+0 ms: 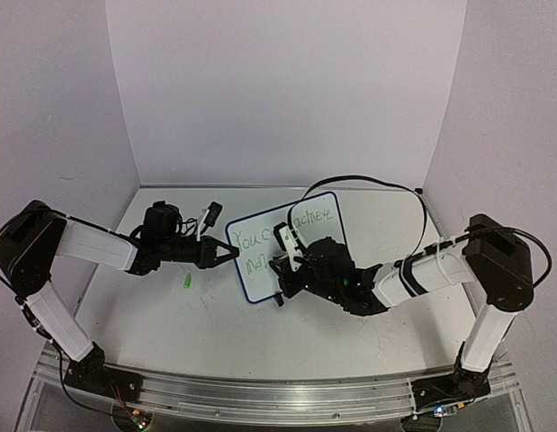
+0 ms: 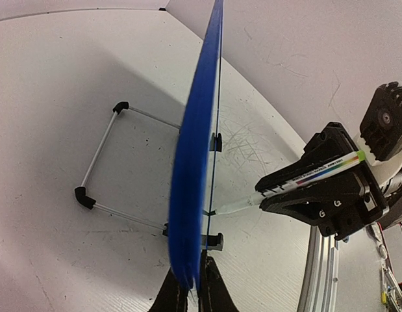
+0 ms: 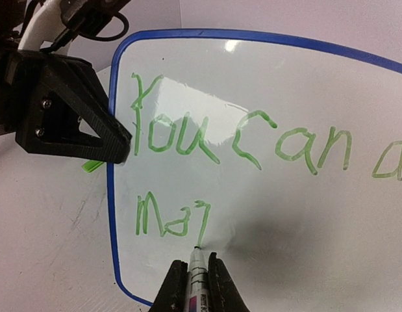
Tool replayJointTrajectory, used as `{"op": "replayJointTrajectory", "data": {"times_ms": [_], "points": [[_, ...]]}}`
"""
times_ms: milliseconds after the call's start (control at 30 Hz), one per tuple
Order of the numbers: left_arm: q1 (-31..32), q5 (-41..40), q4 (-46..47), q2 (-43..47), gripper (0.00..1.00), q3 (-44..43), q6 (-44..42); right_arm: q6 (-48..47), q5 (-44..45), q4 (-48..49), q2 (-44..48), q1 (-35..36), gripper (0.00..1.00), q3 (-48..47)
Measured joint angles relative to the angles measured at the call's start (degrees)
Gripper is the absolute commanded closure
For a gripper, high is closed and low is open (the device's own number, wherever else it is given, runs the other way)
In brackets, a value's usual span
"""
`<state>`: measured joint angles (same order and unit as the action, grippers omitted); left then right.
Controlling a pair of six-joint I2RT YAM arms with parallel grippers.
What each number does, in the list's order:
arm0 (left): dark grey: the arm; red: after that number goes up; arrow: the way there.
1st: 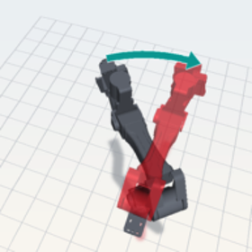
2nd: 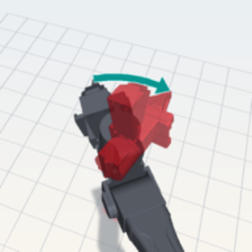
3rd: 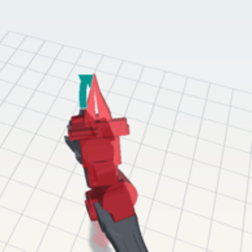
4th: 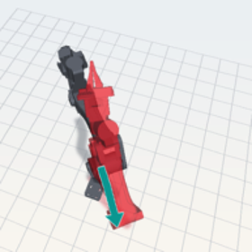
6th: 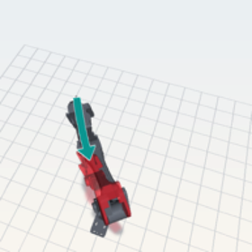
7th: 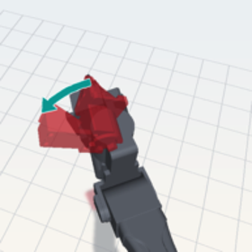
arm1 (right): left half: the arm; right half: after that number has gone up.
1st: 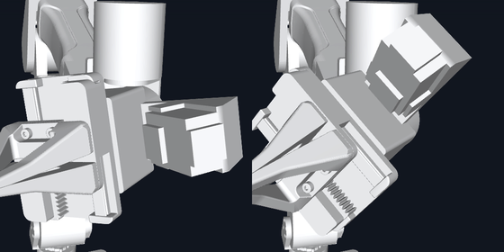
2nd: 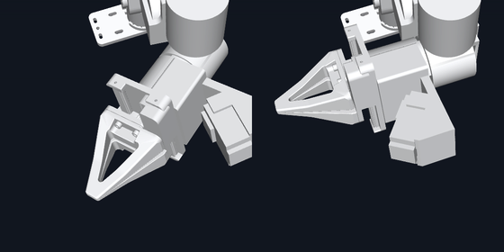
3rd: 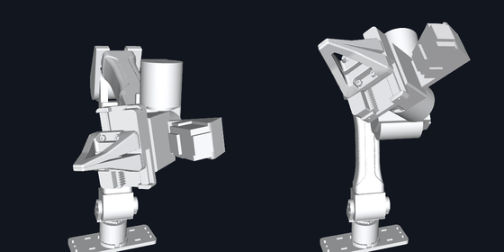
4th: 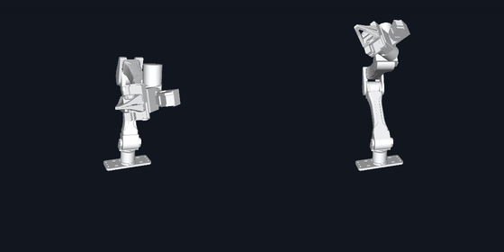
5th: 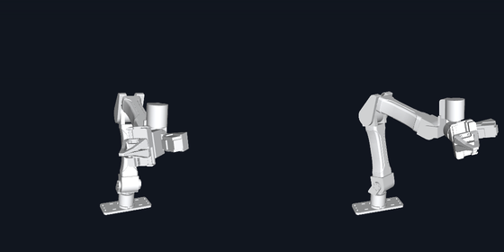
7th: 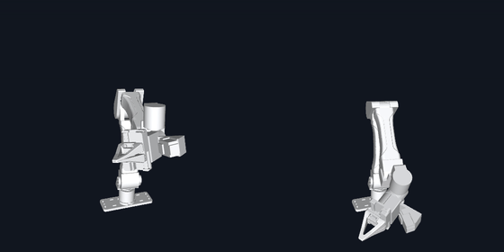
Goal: Write a sentence on the whiteboard
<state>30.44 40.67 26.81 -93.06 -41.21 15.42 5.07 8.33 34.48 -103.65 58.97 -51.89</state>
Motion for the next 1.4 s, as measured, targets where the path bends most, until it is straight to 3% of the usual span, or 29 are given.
{"op": "replayJointTrajectory", "data": {"times_ms": [1133, 1400], "points": [[0.0, -0.1, -0.1, 0.0, 1.00, 0.0, 0.0, 0.8, 3.6, 0.4, 0.0, -0.3, 1.00, -2.3], [0.0, 0.2, -0.1, 0.0, 1.00, 0.0, -0.1, 0.3, 2.2, 2.7, 6.0, -2.6, 1.00, 4.7]]}}
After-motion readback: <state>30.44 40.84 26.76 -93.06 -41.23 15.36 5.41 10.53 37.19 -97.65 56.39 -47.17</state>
